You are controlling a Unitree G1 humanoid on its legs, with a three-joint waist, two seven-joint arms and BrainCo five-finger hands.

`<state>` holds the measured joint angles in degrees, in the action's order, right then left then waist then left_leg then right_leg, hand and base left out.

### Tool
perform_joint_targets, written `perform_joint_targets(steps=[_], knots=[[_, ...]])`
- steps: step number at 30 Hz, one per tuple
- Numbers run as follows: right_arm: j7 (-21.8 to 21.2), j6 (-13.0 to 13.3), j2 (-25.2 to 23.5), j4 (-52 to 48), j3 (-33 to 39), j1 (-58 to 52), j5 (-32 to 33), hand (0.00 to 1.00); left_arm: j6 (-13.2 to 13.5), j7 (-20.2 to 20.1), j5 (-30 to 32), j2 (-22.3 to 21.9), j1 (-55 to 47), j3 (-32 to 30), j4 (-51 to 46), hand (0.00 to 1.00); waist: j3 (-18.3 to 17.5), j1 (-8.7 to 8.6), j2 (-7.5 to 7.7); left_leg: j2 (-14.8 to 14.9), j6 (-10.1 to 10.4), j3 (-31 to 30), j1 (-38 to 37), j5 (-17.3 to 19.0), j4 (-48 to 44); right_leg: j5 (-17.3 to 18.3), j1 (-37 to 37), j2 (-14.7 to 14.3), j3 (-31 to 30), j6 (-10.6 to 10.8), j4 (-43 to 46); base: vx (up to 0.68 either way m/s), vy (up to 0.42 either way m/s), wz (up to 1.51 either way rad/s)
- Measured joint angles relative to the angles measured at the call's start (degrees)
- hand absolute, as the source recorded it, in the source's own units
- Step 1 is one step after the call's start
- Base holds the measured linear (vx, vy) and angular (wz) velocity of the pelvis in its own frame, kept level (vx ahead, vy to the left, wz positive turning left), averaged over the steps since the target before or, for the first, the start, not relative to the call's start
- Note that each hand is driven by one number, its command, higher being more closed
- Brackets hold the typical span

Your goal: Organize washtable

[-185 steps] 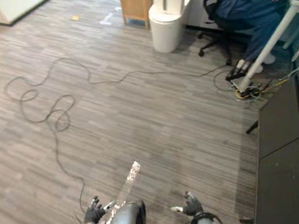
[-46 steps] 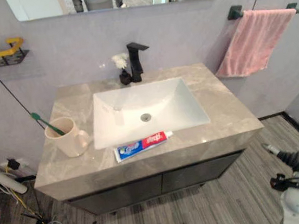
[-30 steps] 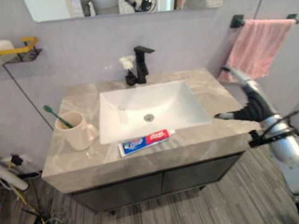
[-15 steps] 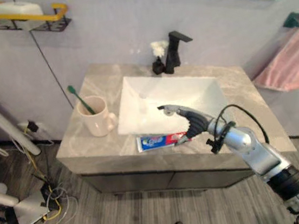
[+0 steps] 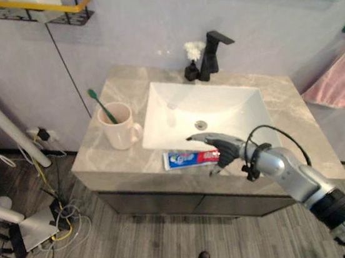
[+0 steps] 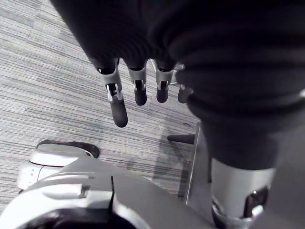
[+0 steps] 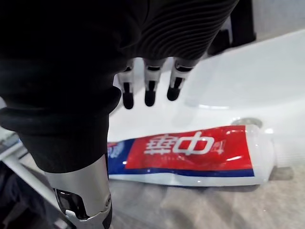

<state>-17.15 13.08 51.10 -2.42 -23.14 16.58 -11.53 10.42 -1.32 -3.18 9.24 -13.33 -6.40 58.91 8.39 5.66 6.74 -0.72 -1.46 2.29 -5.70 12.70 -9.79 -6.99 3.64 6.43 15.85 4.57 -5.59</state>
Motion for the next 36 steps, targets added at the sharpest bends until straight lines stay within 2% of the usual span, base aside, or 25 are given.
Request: perform_joint_targets(steps=[10,16,17,27,36], knots=[[1.13,-0.55,-2.24,1.39,0.09,-0.03,-7.23,0.00,-0.18,-0.39,-0.85,0.15,0.62,0.04,0.02,0.00,1.00,0.02,0.16,0.02,0.01,0.05,0.12,0.00,-0.20,-0.01,-0.03,0.01,-0.05,0.00,0.00,0.00,0.000,0.00],[1.27,-0.85,-3.72,1.66,0.32,-0.23,-9.38,0.00,-0.19,-1.01,-0.91,0.21,0.91,0.04,-0.07,0.00,1.39,0.03,0.13,-0.01,0.01,0.04,0.79,0.01,-0.22,-0.01,-0.73,0.01,-0.02,0.00,0.01,0.00,0.000,0.00],[1.59,-0.92,-3.78,1.74,0.36,-0.37,-9.58,1.00,-0.19,-1.02,-0.91,0.21,0.91,0.04,-0.09,0.00,1.39,0.02,0.13,-0.01,0.01,0.03,0.89,0.01,-0.23,-0.01,-0.83,0.01,-0.01,0.00,0.01,0.00,0.000,0.00],[3.14,-1.13,-5.82,3.23,3.06,-0.80,-11.02,1.00,-0.22,-1.09,-0.90,0.21,0.96,0.04,-0.31,0.00,1.38,0.29,0.18,-0.03,0.01,-0.05,0.88,0.01,-0.25,-0.01,-0.81,0.04,-0.02,0.00,0.01,0.00,0.000,0.00],[2.22,-1.16,-6.05,3.17,3.07,-1.39,-9.24,1.00,-0.27,-1.09,-0.91,0.23,0.95,0.04,-0.28,0.00,1.37,0.00,0.20,-0.01,0.03,0.11,0.84,0.02,-0.26,-0.02,-0.84,0.04,-0.14,0.00,0.01,0.00,0.000,0.00]])
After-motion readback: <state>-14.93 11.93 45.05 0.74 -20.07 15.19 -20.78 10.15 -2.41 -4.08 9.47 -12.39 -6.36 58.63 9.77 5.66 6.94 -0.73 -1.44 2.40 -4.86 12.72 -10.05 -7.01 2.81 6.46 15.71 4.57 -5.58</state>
